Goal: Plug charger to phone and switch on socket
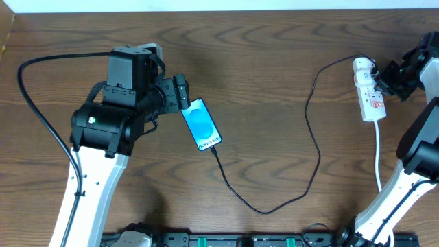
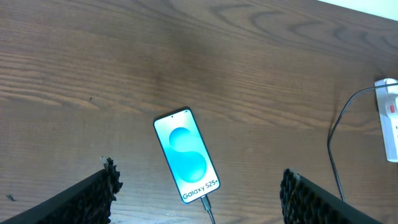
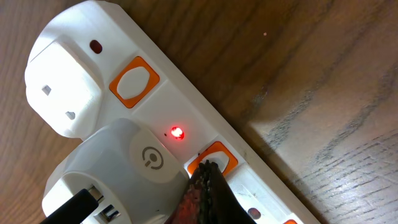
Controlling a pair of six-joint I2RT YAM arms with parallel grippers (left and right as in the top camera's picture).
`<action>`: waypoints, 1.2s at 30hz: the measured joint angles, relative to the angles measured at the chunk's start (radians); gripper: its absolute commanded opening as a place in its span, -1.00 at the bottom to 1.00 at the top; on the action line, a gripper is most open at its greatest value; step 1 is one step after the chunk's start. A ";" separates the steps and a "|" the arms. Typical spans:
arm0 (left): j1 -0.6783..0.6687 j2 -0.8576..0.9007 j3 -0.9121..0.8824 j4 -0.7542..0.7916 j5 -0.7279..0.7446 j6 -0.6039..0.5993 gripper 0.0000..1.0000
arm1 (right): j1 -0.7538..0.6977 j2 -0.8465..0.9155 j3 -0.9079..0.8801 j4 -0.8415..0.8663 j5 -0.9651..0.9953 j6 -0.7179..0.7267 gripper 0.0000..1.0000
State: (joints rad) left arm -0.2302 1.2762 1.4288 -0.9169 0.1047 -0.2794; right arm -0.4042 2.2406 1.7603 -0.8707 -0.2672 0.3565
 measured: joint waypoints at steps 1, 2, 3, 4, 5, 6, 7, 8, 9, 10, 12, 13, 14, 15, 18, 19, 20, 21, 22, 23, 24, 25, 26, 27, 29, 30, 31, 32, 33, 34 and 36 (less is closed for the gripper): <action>0.000 0.000 0.000 0.000 0.000 0.000 0.70 | 0.000 0.000 0.000 0.000 0.000 0.000 -0.98; 0.000 0.000 0.000 0.000 0.000 0.000 0.70 | 0.000 0.000 0.000 0.000 0.000 0.000 -0.98; 0.000 0.000 0.000 0.000 0.000 0.000 0.70 | 0.000 0.000 0.000 0.000 0.000 0.000 -0.98; 0.000 0.000 0.000 0.000 0.000 0.000 0.70 | 0.000 0.000 0.000 0.000 0.000 0.000 -0.98; 0.000 0.000 0.000 0.000 0.000 0.000 0.70 | 0.000 0.000 0.000 0.000 0.000 0.000 -0.98; 0.000 0.000 0.000 0.000 0.000 0.000 0.70 | 0.000 0.000 0.000 0.001 0.001 0.000 -0.98; 0.000 0.000 0.000 0.000 0.000 0.000 0.70 | 0.000 0.000 0.000 0.003 0.003 0.000 -0.98; 0.000 0.000 0.000 0.000 0.000 0.000 0.70 | 0.000 0.000 0.000 0.003 0.003 0.000 -0.98; 0.000 0.000 0.000 0.000 0.000 0.000 0.70 | 0.000 0.000 0.000 0.005 0.005 0.000 -0.98; 0.000 0.000 0.000 0.000 0.000 0.000 0.70 | 0.000 0.000 0.000 0.006 0.006 0.000 -0.98; 0.000 0.000 0.000 0.000 0.000 0.000 0.70 | -0.002 -0.002 0.000 0.008 0.006 0.000 -0.98; 0.000 0.000 0.000 0.000 0.000 0.000 0.70 | -0.006 -0.002 -0.001 0.008 0.000 0.000 -0.98; 0.000 0.000 0.000 0.000 0.000 0.000 0.70 | -0.010 -0.003 -0.001 0.009 -0.010 0.000 -0.98; 0.000 0.000 0.000 0.000 0.000 0.000 0.70 | -0.018 -0.003 -0.001 0.012 -0.024 0.000 -0.98; 0.000 0.000 0.000 0.000 0.000 0.000 0.70 | -0.053 -0.013 -0.001 0.026 -0.084 0.000 -0.98; 0.000 0.000 0.000 0.000 0.000 0.000 0.70 | -0.062 -0.022 -0.002 0.028 -0.098 0.000 -0.98; 0.000 0.000 0.000 0.000 0.000 0.000 0.70 | -0.076 -0.039 -0.003 0.028 -0.115 0.000 -0.98; 0.000 0.000 0.000 0.000 0.000 0.000 0.70 | -0.094 -0.063 -0.003 0.029 -0.133 0.000 -0.98; 0.000 0.000 0.000 0.000 0.000 0.000 0.70 | -0.114 -0.092 -0.003 0.030 -0.147 0.000 -0.98; 0.000 0.000 0.000 0.000 0.000 0.000 0.70 | -0.136 -0.128 -0.003 0.029 -0.161 0.000 -0.97; 0.000 0.000 0.000 0.000 0.000 0.000 0.70 | -0.155 -0.161 -0.003 0.028 -0.174 -0.001 -0.98; 0.000 0.000 0.000 0.000 0.000 0.000 0.70 | -0.172 -0.195 -0.003 0.026 -0.187 -0.001 -0.98; 0.000 0.000 0.000 0.000 0.000 0.000 0.70 | -0.191 -0.232 -0.003 0.021 -0.198 -0.006 -0.98; 0.000 0.000 0.000 0.000 0.000 0.000 0.70 | -0.206 -0.275 -0.003 0.013 -0.212 -0.013 -0.98; 0.000 0.000 0.000 0.000 0.000 0.000 0.70 | -0.213 -0.328 -0.002 -0.003 -0.230 -0.031 -0.97; 0.000 0.000 0.000 0.000 0.000 0.000 0.70 | -0.209 -0.354 -0.002 -0.017 -0.240 -0.043 -0.97; 0.000 0.000 0.000 0.000 0.000 0.000 0.70 | -0.200 -0.379 -0.002 -0.031 -0.250 -0.059 -0.97; 0.000 0.000 0.000 0.000 0.000 0.000 0.70 | -0.183 -0.406 -0.002 -0.049 -0.258 -0.082 -0.96; 0.000 0.000 0.000 0.000 0.000 0.000 0.70 | -0.173 -0.416 -0.002 -0.060 -0.262 -0.094 -0.96; 0.000 0.000 0.000 0.000 0.000 0.000 0.70 | -0.151 -0.435 -0.002 -0.083 -0.265 -0.124 -0.95; 0.000 0.000 0.000 0.000 0.000 0.000 0.70 | -0.096 -0.468 -0.002 -0.120 -0.271 -0.183 -0.95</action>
State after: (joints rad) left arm -0.2302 1.2762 1.4288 -0.9173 0.1051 -0.2794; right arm -0.5003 1.7729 1.7588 -0.9905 -0.5381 0.1730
